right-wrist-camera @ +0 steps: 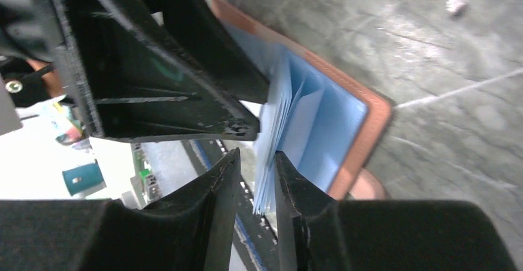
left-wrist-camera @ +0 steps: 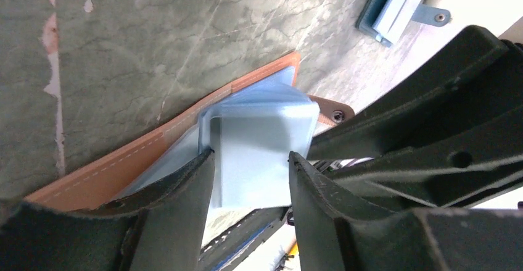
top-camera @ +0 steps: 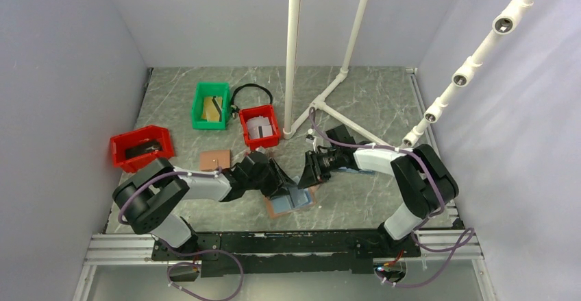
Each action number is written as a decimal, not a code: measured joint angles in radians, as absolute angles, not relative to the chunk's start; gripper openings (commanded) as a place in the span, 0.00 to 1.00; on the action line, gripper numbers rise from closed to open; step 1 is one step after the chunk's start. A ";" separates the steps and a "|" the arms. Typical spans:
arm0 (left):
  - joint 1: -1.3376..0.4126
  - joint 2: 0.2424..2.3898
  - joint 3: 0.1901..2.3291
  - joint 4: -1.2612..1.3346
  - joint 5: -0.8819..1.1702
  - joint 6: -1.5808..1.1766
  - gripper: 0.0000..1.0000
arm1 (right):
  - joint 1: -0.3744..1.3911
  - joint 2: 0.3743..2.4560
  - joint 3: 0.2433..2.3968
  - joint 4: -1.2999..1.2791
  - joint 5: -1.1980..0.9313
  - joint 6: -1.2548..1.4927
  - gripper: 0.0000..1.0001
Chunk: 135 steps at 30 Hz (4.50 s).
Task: Take the credit cards out of the card holder
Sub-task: Remove the credit card from the card holder.
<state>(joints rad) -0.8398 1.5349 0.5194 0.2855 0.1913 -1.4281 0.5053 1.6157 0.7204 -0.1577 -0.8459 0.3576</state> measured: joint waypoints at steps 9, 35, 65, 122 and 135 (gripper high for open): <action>-0.832 1.548 0.449 0.486 0.196 -1.465 0.65 | 0.509 1.577 0.709 -0.110 -0.920 0.402 0.29; -0.818 1.570 0.408 0.590 0.193 -1.479 0.00 | 0.540 1.585 0.709 -0.070 -1.003 0.431 0.44; -0.793 1.290 0.530 0.093 0.195 -1.258 0.64 | 0.523 1.685 0.766 -0.120 -0.974 0.385 0.23; -0.748 1.186 0.517 -0.359 0.091 -1.182 0.33 | 0.600 1.837 0.945 -0.265 -0.900 0.337 0.34; -0.745 1.039 0.645 -0.345 0.085 -1.093 0.32 | 0.647 1.837 0.974 -0.345 -0.812 0.261 0.35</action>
